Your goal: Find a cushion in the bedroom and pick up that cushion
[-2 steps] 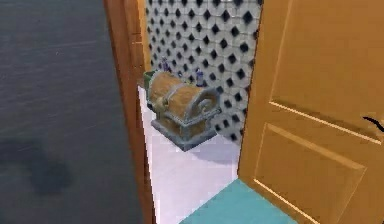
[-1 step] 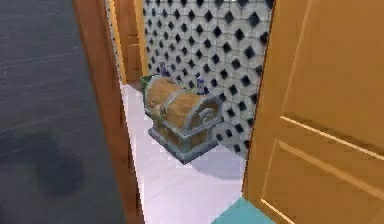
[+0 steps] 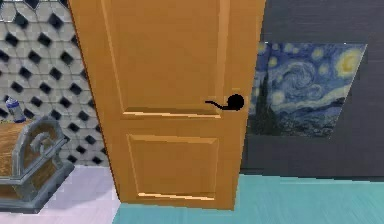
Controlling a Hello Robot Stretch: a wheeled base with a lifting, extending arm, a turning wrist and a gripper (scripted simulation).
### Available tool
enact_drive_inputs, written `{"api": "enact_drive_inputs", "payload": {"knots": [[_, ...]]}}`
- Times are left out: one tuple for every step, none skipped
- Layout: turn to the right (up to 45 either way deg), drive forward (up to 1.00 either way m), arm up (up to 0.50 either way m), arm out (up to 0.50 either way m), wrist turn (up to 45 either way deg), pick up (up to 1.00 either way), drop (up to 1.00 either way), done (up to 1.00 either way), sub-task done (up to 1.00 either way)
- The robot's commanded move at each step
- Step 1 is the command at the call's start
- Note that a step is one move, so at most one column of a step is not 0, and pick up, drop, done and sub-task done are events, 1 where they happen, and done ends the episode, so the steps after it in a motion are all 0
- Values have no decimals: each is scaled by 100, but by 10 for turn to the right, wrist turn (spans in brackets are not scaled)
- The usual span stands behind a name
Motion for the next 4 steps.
{"api": "enact_drive_inputs", "payload": {"knots": [[210, 0, 0, 0, 0, 0, 0, 0, 0], [0, 45, 0, 0, 0, 0, 0, 0, 0], [-450, 0, 0, 0, 0, 0, 0, 0, 0], [-420, 0, 0, 0, 0, 0, 0, 0, 0]]}}
